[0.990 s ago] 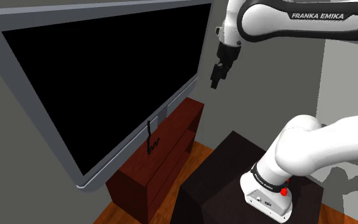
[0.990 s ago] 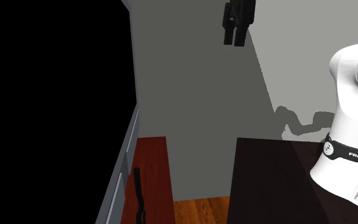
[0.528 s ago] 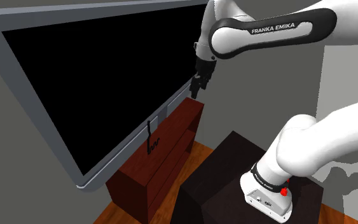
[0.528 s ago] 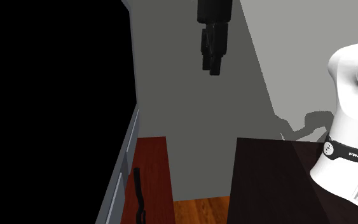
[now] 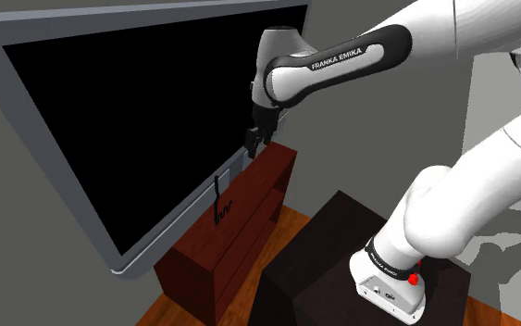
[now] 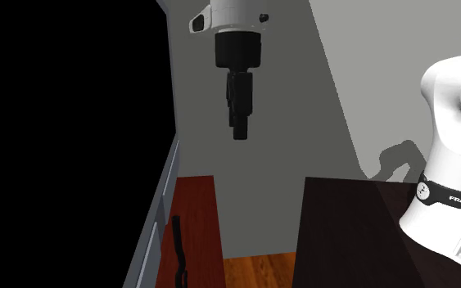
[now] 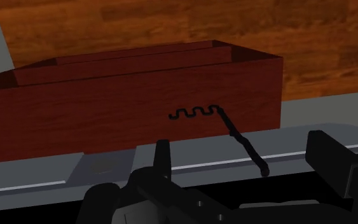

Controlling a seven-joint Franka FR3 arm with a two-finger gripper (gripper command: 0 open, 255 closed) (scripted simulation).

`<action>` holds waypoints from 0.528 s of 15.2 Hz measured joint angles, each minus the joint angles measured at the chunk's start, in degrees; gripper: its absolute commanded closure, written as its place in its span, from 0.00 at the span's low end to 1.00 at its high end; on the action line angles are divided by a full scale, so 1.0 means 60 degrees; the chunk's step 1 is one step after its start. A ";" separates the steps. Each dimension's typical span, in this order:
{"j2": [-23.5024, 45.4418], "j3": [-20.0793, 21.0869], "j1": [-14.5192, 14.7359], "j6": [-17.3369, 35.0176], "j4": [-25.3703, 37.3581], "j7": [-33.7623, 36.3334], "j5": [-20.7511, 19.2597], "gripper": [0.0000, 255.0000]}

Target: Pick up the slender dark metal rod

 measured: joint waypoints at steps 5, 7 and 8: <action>0.1687 0.0252 0.0288 0.0927 0.0741 0.0084 0.0384 0.00; 0.2276 0.0318 0.0360 0.1136 0.1116 0.0053 0.0511 0.00; 0.2627 0.0377 0.0418 0.1262 0.1349 0.0085 0.0569 0.00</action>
